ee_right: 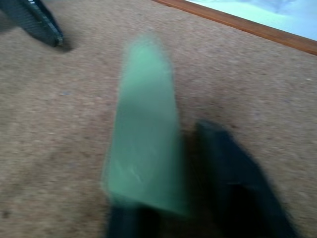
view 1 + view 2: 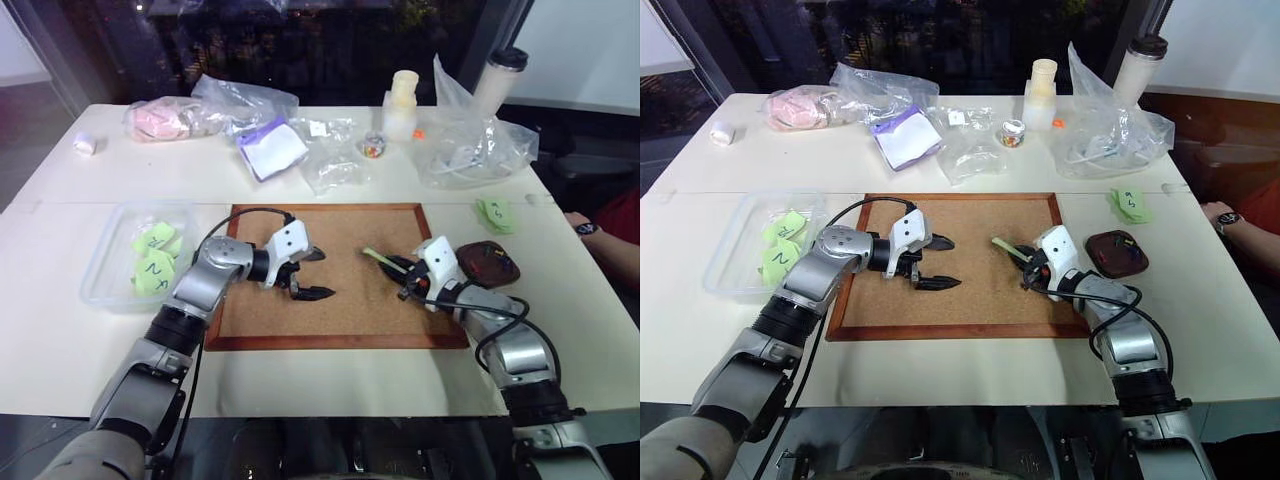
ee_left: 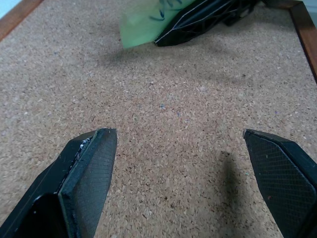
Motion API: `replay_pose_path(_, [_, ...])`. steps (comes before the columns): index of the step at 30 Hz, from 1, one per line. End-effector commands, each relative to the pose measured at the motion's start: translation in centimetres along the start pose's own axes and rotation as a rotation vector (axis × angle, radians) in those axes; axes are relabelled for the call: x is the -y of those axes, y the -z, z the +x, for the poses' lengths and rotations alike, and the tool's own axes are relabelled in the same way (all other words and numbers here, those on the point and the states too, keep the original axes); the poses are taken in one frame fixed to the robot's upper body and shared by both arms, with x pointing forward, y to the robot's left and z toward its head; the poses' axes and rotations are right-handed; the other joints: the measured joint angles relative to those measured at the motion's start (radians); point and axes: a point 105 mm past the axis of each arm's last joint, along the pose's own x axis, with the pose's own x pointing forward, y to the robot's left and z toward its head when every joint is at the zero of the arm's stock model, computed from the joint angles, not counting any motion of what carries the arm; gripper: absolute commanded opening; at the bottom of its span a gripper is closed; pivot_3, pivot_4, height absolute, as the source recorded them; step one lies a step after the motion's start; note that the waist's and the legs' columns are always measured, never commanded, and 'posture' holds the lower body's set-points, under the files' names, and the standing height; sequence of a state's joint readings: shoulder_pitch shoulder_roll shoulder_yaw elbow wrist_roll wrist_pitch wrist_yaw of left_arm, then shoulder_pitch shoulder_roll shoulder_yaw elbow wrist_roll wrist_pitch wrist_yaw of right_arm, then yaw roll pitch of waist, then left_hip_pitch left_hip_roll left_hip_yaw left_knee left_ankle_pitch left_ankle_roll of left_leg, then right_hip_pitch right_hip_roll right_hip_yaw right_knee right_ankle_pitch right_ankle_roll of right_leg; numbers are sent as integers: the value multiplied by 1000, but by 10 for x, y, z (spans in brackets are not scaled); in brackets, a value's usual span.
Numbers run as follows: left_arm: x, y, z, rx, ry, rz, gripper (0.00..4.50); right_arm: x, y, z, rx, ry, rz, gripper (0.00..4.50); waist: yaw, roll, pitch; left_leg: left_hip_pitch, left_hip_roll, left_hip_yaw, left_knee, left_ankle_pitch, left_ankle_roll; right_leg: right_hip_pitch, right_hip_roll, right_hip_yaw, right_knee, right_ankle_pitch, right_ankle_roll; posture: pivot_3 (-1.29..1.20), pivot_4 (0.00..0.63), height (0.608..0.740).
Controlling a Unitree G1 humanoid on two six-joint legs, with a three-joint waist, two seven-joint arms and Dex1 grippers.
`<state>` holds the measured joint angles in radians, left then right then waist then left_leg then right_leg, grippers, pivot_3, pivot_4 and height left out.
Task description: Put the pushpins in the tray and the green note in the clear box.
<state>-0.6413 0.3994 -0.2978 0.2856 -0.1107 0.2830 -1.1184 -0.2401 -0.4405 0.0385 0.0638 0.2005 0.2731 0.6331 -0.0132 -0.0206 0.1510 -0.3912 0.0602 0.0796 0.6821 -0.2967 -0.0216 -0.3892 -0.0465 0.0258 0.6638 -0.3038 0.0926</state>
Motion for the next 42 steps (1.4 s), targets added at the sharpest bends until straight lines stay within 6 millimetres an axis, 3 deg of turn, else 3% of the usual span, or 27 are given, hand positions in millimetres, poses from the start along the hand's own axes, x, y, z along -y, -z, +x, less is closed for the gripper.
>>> replay_pose_path(1, [-7,-10,-3,31,-24,38,4500,-2,25,-5,-62,12,83,55,1,0,0,0,0,0,0,0,0,0,0,0,0,0,0,0,150,734])
replay_pose_path(5, [-13,-14,-5,40,-26,37,4500,-1,15,-8,-4,11,127,55,3,0,0,-1,0,0,-1,0,0,-1,0,0,0,0,0,0,150,734])
replay_pose_path(10, [-33,-54,-12,194,40,-60,4500,0,7,-11,33,-8,146,55,7,-1,1,-3,0,0,-1,0,0,-3,0,-1,-1,0,0,0,150,734])
replay_pose_path(13, [-37,-66,-8,214,134,-60,4500,-3,7,-11,32,-32,148,55,4,-1,1,-5,-1,0,-1,0,0,-4,0,-1,-1,0,0,0,150,734])
replay_pose_path(17, [-43,-71,11,189,174,-25,4500,-7,3,-11,48,-54,145,55,3,-2,1,-5,-1,0,-2,-2,3,-4,1,-1,-4,0,0,0,150,734])
replay_pose_path(26, [-29,-71,50,122,237,126,4500,-20,-7,-14,83,-75,138,55,3,-2,1,-18,-1,0,-1,-2,4,-17,1,-1,-3,0,1,0,150,734])
replay_pose_path(37, [-18,-76,78,136,225,67,4500,-31,-11,-17,84,-91,121,55,2,-2,2,-18,-1,-1,0,-2,4,-17,1,-1,-3,0,1,0,150,734])
replay_pose_path(40, [-17,-74,80,122,227,61,3608,-30,-11,-18,82,-89,116,0,2,-2,1,-18,-1,0,0,-2,4,-17,1,-1,-3,0,1,0,150,734])
replay_pose_path(42, [-16,-72,80,113,237,54,2584,-29,-11,-19,82,-87,114,0,2,-2,1,-18,-1,-1,0,-2,4,-17,1,-1,-3,0,1,0,150,734])
